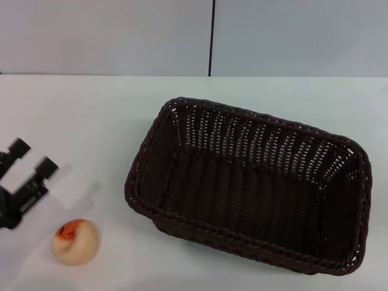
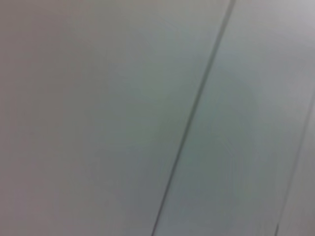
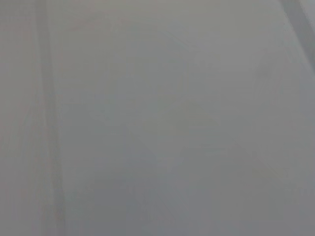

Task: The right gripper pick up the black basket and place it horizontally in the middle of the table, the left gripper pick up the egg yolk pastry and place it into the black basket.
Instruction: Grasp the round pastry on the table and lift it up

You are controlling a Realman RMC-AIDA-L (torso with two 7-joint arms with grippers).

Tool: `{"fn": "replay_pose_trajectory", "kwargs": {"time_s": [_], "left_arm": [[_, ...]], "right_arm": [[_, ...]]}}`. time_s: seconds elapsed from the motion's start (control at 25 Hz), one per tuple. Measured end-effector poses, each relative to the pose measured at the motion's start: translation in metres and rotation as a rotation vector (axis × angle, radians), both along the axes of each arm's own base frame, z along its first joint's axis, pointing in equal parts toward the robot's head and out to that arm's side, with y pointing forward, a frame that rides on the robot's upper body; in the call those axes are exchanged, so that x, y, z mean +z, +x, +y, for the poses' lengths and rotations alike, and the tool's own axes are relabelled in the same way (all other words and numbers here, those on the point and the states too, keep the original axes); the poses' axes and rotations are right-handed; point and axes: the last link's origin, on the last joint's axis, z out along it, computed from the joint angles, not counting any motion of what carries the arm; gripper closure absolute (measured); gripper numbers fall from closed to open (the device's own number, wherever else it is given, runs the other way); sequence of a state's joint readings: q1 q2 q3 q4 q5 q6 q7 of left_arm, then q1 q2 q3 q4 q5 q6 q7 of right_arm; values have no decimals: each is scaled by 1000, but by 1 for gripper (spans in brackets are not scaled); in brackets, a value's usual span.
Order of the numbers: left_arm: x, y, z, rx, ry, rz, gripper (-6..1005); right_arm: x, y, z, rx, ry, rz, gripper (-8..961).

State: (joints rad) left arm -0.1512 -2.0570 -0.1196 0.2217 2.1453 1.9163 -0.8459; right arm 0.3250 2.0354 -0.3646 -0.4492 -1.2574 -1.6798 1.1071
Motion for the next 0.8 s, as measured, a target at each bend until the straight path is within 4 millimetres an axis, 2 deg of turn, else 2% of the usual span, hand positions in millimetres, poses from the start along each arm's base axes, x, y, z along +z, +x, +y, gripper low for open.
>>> {"fn": "replay_pose_trajectory", "kwargs": {"time_s": [0.08,0.12,0.28,0.48,0.72,0.76,0.8], "left_arm": [[-6,-1,-5,-30,4,79,198],[-8,-1,-7,-35,3,96,198],[-10,-3,-12,-39,2,122,199],[-19,-12,-26,-2,-56,176,204],[-26,-17,-30,23,-100,204,213],[-34,-22,-34,54,-140,234,214],[-34,-22,-34,54,-140,234,215]], "right_arm": [[-1,20,-14,-96,52,61,594],[-1,20,-14,-96,52,61,594],[-1,41,-22,-217,96,132,594],[-1,52,-23,-287,124,178,594],[-1,55,-21,-317,148,218,595],[-1,55,-21,-317,148,218,595],[-1,55,-20,-317,146,219,595]]}}
